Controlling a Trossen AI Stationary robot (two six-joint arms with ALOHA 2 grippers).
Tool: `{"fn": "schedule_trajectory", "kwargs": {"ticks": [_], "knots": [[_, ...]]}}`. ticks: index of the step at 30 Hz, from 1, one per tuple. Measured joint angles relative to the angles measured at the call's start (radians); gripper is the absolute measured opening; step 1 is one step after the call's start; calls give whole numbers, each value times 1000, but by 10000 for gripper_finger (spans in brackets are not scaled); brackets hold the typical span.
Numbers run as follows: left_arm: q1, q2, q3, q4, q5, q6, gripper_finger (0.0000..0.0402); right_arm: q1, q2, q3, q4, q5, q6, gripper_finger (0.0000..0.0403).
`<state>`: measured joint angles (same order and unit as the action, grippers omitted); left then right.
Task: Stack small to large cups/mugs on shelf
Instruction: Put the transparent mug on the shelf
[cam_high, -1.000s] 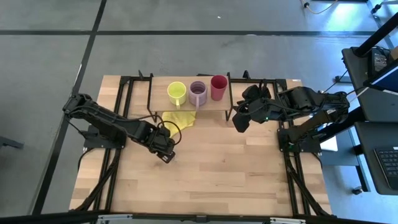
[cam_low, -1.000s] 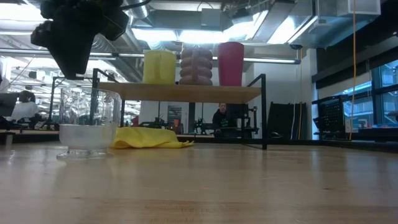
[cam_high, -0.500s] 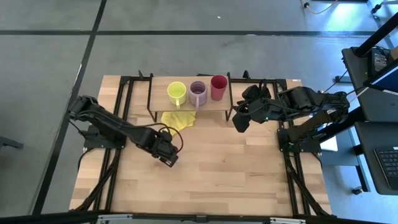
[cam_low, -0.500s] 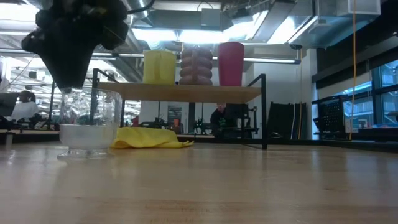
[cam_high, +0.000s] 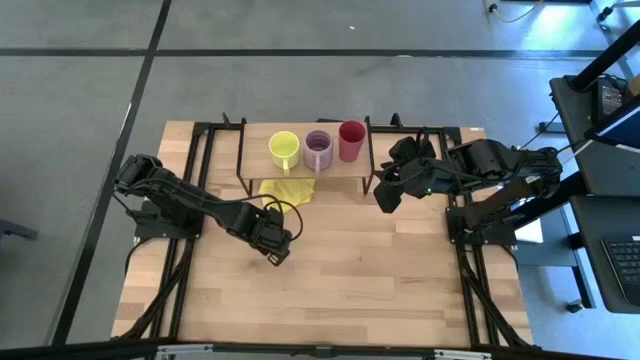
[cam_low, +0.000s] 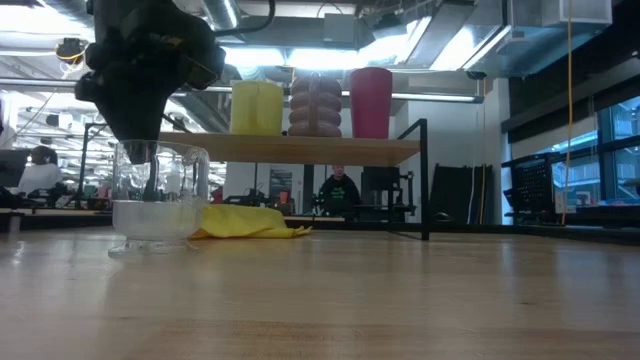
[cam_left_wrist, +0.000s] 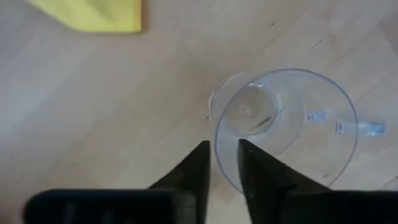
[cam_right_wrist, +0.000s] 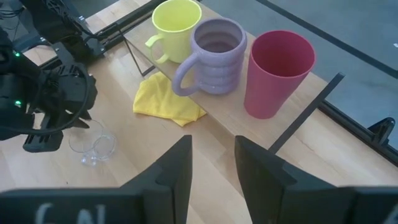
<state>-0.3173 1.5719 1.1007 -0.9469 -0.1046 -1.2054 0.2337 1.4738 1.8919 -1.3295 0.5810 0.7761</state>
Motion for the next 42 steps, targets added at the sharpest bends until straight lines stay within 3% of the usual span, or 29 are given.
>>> {"fn": "schedule_trajectory", "kwargs": {"ticks": [5,23,27,34,42], "knots": [[16,0,0,-2,-7,101,9,0,0,0,-23,0,5,122],[49,0,0,-36,-23,684,1,0,0,0,-46,3,34,122],[49,0,0,-34,-20,717,1,0,0,0,-47,3,34,122],[49,-16,0,-29,71,711,0,0,0,0,-52,3,34,122],[64,-178,0,-116,96,649,0,0,0,0,-54,3,34,122]]}}
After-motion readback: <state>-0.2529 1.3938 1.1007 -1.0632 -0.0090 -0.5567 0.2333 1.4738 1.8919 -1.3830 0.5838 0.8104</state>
